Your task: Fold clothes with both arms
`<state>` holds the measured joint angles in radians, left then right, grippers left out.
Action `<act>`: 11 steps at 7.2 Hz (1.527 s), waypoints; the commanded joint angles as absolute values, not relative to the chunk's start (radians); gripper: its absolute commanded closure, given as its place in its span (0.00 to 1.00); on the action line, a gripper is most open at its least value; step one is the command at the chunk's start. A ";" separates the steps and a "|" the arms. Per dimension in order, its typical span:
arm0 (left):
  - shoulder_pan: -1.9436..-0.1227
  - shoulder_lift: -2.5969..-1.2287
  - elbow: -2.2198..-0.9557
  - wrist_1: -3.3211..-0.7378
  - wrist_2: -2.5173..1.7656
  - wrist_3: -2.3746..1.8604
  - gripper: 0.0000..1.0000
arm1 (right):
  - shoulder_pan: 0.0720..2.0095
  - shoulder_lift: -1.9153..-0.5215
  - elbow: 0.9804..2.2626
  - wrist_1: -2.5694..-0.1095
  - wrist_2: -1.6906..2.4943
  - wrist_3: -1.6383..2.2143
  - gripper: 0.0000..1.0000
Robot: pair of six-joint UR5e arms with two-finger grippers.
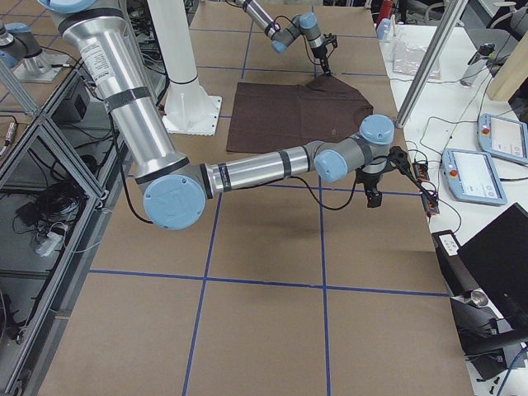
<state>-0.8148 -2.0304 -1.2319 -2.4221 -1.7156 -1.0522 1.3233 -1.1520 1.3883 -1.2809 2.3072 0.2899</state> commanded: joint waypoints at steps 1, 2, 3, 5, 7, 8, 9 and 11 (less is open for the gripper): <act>-0.815 -2.025 -1.233 -2.422 -1.713 -1.052 1.00 | 1.324 -1.152 1.388 -1.281 2.307 0.290 0.00; -0.815 -2.026 -1.233 -2.421 -1.713 -1.052 1.00 | 1.324 -1.152 1.388 -1.281 2.307 0.290 0.00; -0.815 -2.031 -1.236 -2.421 -1.715 -1.054 1.00 | 1.322 -1.154 1.388 -1.281 2.307 0.291 0.00; -0.810 -2.042 -1.293 -2.361 -1.720 -1.063 1.00 | 1.324 -1.154 1.388 -1.281 2.307 0.291 0.00; -0.781 -2.161 -1.367 -2.095 -1.718 -1.128 1.00 | 1.322 -1.152 1.390 -1.281 2.307 0.293 0.00; -0.746 -2.228 -1.356 -2.013 -1.715 -1.185 1.00 | 1.322 -1.152 1.388 -1.281 2.307 0.293 0.00; -0.721 -2.288 -1.330 -1.981 -1.715 -1.224 1.00 | 1.321 -1.152 1.388 -1.281 2.307 0.293 0.00; -0.706 -2.351 -1.232 -1.985 -1.675 -1.261 1.00 | 1.321 -1.152 1.387 -1.281 2.307 0.293 0.00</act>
<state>-0.7178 -2.3149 -1.2797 -1.9900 -1.7040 -1.2405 1.3212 -1.1521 1.3880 -1.2809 2.3071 0.2929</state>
